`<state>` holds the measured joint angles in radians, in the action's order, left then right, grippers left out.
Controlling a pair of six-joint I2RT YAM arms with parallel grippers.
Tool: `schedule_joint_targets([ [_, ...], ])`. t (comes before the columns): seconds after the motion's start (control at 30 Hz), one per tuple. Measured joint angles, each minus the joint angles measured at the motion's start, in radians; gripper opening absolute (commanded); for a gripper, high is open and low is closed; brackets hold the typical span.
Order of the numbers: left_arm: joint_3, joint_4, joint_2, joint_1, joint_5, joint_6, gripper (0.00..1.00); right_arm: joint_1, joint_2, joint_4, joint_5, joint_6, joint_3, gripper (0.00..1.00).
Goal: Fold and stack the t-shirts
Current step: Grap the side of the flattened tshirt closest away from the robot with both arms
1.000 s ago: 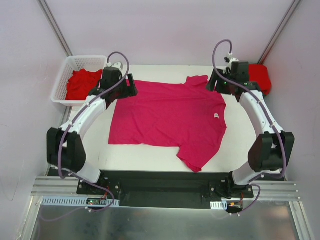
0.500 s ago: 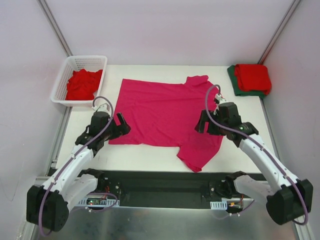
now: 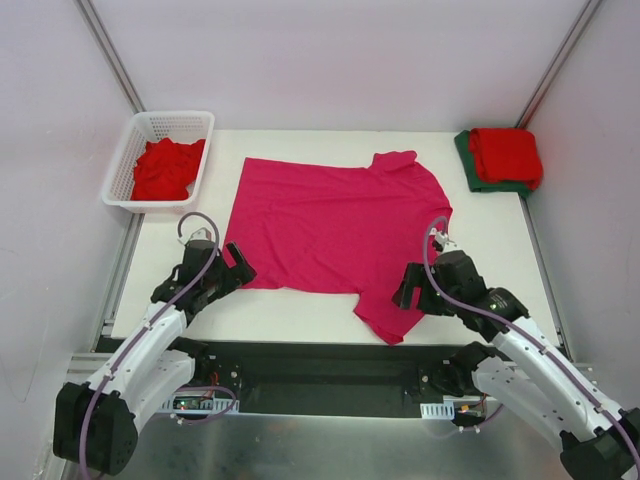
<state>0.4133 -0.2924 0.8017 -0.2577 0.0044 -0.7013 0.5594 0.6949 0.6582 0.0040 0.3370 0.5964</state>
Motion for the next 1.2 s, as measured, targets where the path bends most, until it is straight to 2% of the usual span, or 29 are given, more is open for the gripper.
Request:
schedule_joint_targets([
  [0.27, 0.021, -0.021, 0.064, 0.150, 0.011, 0.022, 0.99, 0.109, -0.033, 0.052, 0.053, 0.102, -0.039, 0.88],
  [0.4, 0.052, -0.021, 0.121, 0.222, 0.044, 0.056, 0.99, 0.188, -0.048, 0.072, 0.091, 0.152, -0.044, 0.84],
  [0.57, 0.068, -0.018, 0.150, 0.240, 0.068, 0.066, 0.99, 0.308, -0.048, 0.097, 0.153, 0.236, -0.080, 0.81],
  [0.8, 0.076, 0.002, 0.167, 0.240, 0.077, 0.071, 0.99, 0.531, 0.040, 0.132, 0.267, 0.373, -0.089, 0.79],
  [0.9, 0.076, 0.006, 0.172, 0.240, 0.086, 0.077, 0.99, 0.587, 0.105, 0.134, 0.311, 0.416, -0.088, 0.74],
  [0.97, 0.076, 0.008, 0.174, 0.240, 0.092, 0.084, 0.99, 0.605, 0.137, 0.132, 0.334, 0.444, -0.088, 0.67],
  [1.2, 0.076, 0.019, 0.174, 0.240, 0.095, 0.090, 0.99, 0.617, 0.147, 0.109, 0.387, 0.525, -0.125, 0.50],
])
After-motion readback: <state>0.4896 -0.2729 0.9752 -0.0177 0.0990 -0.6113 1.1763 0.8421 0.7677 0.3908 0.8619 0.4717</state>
